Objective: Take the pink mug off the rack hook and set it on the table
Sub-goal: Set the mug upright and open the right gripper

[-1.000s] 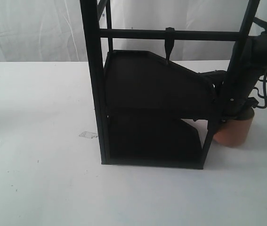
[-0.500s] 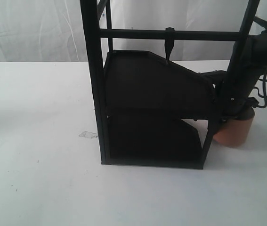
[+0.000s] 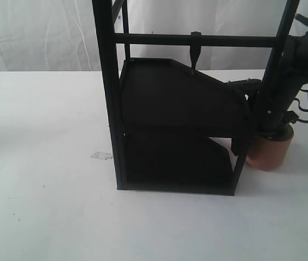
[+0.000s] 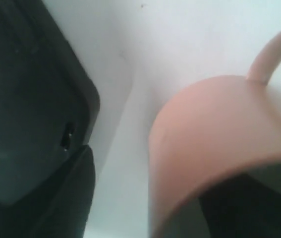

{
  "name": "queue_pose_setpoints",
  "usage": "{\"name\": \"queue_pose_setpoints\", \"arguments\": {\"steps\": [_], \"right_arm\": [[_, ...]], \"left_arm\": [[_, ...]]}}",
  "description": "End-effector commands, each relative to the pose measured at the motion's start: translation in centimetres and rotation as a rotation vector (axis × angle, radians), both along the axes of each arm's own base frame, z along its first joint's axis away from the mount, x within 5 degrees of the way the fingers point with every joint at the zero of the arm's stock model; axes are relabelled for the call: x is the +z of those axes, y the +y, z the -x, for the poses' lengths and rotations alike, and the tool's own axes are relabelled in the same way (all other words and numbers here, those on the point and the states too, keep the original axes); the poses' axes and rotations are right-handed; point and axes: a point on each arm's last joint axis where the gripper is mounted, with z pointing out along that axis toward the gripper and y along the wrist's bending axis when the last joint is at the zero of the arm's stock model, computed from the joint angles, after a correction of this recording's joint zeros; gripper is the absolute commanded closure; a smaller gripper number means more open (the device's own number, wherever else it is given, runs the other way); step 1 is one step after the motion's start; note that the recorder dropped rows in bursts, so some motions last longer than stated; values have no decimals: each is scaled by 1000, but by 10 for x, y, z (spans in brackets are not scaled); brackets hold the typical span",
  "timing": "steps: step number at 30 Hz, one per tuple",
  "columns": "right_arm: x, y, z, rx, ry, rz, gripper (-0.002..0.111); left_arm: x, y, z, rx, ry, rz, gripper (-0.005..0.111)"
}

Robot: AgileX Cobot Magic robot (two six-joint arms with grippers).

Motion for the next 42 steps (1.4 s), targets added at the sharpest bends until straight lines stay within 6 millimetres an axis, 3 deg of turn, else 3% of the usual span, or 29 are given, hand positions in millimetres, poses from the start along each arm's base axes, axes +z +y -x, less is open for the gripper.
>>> {"name": "queue_pose_setpoints", "arguments": {"steps": [1,23,42], "right_arm": [[12,-2,3,7,-17,-2,53],[30,-10,8,29,-44,73,53],[33,-11,14,250,-24,99,53]], "left_arm": [[-2,0,0,4,6,11,107],[-2,0,0,4,6,11,107],[-2,0,0,4,6,11,107]]}}
